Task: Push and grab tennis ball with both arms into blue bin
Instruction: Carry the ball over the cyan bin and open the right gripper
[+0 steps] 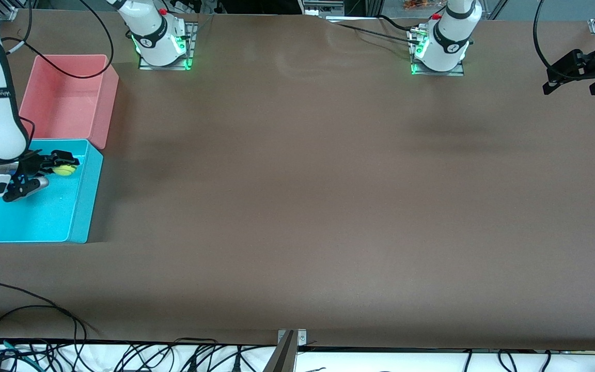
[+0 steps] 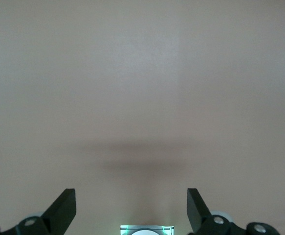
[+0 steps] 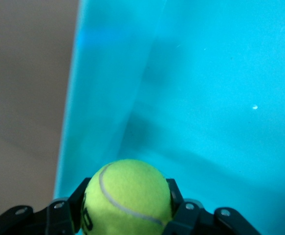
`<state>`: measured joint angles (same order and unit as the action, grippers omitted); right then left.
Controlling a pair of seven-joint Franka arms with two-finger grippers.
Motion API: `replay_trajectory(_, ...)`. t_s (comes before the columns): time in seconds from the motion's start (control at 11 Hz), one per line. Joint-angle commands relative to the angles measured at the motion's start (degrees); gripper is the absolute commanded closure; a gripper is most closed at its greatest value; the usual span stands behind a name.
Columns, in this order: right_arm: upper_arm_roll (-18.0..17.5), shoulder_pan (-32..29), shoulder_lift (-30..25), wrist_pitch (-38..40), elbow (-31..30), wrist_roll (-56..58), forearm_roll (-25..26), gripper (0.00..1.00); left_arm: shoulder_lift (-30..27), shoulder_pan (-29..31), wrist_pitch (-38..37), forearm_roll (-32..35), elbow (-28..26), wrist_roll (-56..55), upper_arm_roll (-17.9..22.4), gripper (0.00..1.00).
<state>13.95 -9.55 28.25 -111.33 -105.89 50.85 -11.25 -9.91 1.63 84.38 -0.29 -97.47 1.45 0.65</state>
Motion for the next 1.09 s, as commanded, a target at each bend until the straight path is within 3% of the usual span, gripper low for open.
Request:
replay_trajectory(0.0,-0.8,-3.4,3.4,0.3,0.5,5.5,-3.2,0.78,0.7,0.0,-1.3,0.8,1.7,-0.6,0.0,0.0)
replay_trajectory(0.09,-0.9,-3.6,4.0,0.3,0.6,5.6,-3.3,0.63,0.7,0.0,-1.3,0.8,1.7,-0.6,0.0,0.0)
replay_trajectory(0.27,-0.9,-3.6,4.3,0.3,0.7,5.5,-6.3,0.13,0.7,0.0,-1.3,0.8,1.6,-0.6,0.0,0.0)
replay_trajectory(0.36,-0.9,-3.5,4.3,0.4,0.8,5.5,-6.9,0.03,0.7,0.0,-1.3,0.8,1.6,-0.6,0.0,0.0)
replay_trajectory(0.82,-0.9,-3.4,3.6,0.8,1.2,4.6,-6.9,0.01,0.7,0.0,-1.3,0.8,1.6,-0.6,0.0,0.0)
replay_trajectory(1.0,-0.9,-3.0,2.3,4.8,4.2,2.2,-6.4,0.0,0.7,0.0,-1.3,0.8,1.6,-0.6,0.1,0.0)
